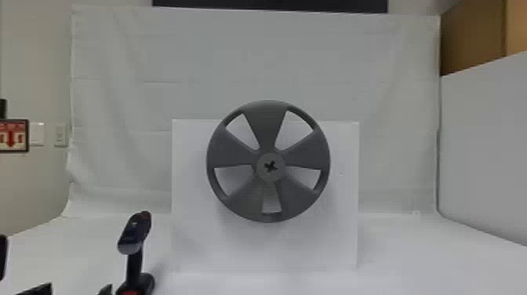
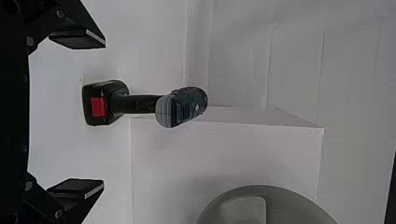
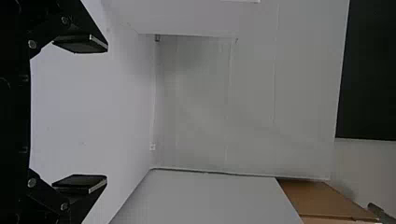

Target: Grasp the drill and bring into the middle of wheel

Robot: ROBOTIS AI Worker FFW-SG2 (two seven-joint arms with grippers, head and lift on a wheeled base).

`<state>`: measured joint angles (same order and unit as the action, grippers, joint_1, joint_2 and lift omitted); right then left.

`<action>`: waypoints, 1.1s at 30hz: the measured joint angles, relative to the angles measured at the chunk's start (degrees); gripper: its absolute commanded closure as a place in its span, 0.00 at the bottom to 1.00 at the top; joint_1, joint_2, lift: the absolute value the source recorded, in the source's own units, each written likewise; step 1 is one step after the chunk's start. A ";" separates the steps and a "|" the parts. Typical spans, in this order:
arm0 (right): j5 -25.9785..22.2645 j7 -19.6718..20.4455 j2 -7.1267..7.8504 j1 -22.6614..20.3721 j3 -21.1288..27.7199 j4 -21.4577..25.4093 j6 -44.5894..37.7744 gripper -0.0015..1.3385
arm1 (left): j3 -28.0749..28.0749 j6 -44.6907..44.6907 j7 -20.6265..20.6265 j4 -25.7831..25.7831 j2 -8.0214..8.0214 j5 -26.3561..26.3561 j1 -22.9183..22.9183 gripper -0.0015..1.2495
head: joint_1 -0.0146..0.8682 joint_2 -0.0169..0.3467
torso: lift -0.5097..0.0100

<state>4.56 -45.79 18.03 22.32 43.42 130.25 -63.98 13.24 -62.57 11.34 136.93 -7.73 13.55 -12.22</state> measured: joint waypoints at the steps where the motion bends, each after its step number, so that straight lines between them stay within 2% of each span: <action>1: -0.02 0.00 0.00 0.00 0.00 0.00 0.00 0.22 | -0.02 -0.01 0.00 0.00 0.00 -0.06 -0.01 0.17 | 0.02 0.05 | 0.20; 33: -0.56 0.00 0.79 0.34 -1.12 0.00 -1.61 0.22 | -0.24 -0.18 0.00 0.00 -0.17 -0.52 -0.48 0.17 | 0.02 0.05 | 0.20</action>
<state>4.00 -45.79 18.82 22.66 42.30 130.25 -65.59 13.00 -62.75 11.34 136.93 -7.90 13.03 -12.70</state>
